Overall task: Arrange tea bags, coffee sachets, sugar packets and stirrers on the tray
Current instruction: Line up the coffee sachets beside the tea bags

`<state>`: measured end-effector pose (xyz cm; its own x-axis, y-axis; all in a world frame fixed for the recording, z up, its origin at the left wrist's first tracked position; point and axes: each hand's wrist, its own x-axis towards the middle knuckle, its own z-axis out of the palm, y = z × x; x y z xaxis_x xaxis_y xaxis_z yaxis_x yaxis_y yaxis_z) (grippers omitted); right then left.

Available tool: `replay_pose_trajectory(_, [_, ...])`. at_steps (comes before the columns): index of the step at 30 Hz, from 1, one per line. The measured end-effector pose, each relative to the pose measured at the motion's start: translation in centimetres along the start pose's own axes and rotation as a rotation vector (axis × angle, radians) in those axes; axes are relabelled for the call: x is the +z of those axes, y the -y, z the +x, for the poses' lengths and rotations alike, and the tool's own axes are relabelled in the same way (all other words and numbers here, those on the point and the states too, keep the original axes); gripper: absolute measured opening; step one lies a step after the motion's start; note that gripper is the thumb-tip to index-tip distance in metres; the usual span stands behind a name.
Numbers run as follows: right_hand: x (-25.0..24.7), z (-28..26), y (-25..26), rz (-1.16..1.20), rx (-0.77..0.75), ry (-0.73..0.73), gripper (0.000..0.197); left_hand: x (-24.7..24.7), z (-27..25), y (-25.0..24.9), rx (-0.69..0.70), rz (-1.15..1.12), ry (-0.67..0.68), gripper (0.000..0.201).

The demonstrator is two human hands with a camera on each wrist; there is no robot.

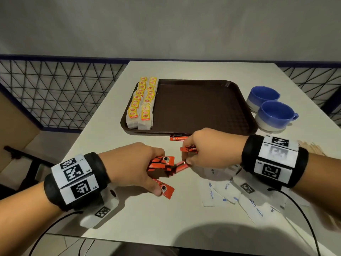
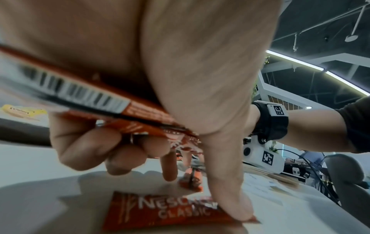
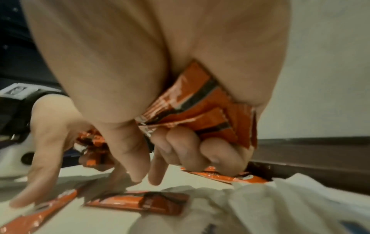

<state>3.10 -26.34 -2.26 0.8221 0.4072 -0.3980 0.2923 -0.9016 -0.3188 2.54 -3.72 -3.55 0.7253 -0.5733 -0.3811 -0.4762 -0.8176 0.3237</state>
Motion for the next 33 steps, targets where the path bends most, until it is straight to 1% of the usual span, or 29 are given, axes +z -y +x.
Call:
replay_pose_trajectory(2, [-0.5,0.0,-0.3,0.041,0.002,-0.064,0.018,0.5,-0.1,0.3,0.024,-0.008,-0.016,0.051])
replay_pose_trajectory(5, [-1.2,0.5,-1.1,0.012,0.068,-0.170,0.022,0.6,0.0,0.6,0.083,-0.052,-0.079,0.067])
replay_pose_trajectory(6, [-1.3,0.7,-1.2,0.001,0.087,-0.172,0.023,0.6,0.0,0.5,0.115,-0.072,-0.080,0.071])
replay_pose_trajectory(8, [-1.3,0.9,-1.3,-0.013,0.107,-0.155,0.024,0.7,-0.1,0.1,0.167,-0.084,-0.030,0.074])
replay_pose_trajectory(10, [-1.1,1.0,-1.2,-0.058,0.111,-0.141,0.024,1.0,-0.2,-0.3,0.202,-0.080,0.040,0.071])
replay_pose_trajectory(12, [-0.9,0.9,-1.1,-0.115,0.117,-0.114,0.026,1.4,-0.2,-0.4,0.214,-0.043,0.066,0.066])
replay_pose_trajectory(15, [-0.3,0.9,-1.2,-0.143,0.120,-0.092,0.031,1.5,-0.4,0.3,0.203,-0.051,0.032,0.061])
replay_pose_trajectory(19, [0.2,1.1,-1.1,-0.111,0.107,-0.096,0.028,1.2,-0.8,1.2,0.180,-0.034,0.013,0.053])
replay_pose_trajectory(21, [0.3,1.2,-0.8,-0.095,0.093,-0.096,0.023,1.0,-0.9,1.5,0.164,-0.009,-0.007,0.045])
replay_pose_trajectory(24, [0.3,0.8,0.0,-0.056,0.038,-0.084,0.022,0.5,-1.4,1.8,0.154,-0.015,-0.058,0.027])
replay_pose_trajectory(26, [0.1,0.5,0.3,-0.002,-0.003,-0.126,0.017,0.3,-1.6,2.1,0.153,-0.005,-0.075,0.028])
replay_pose_trajectory(28, [-0.3,0.5,0.4,0.040,-0.016,-0.169,0.015,0.3,-1.8,2.3,0.144,0.018,-0.081,0.025])
replay_pose_trajectory(30, [-0.5,0.6,0.4,0.037,-0.020,-0.157,0.014,0.3,-1.9,2.4,0.128,0.042,-0.090,0.025])
replay_pose_trajectory(33, [0.1,1.0,0.7,-0.019,-0.035,-0.111,0.015,0.4,-2.3,2.1,0.071,0.040,-0.087,0.037])
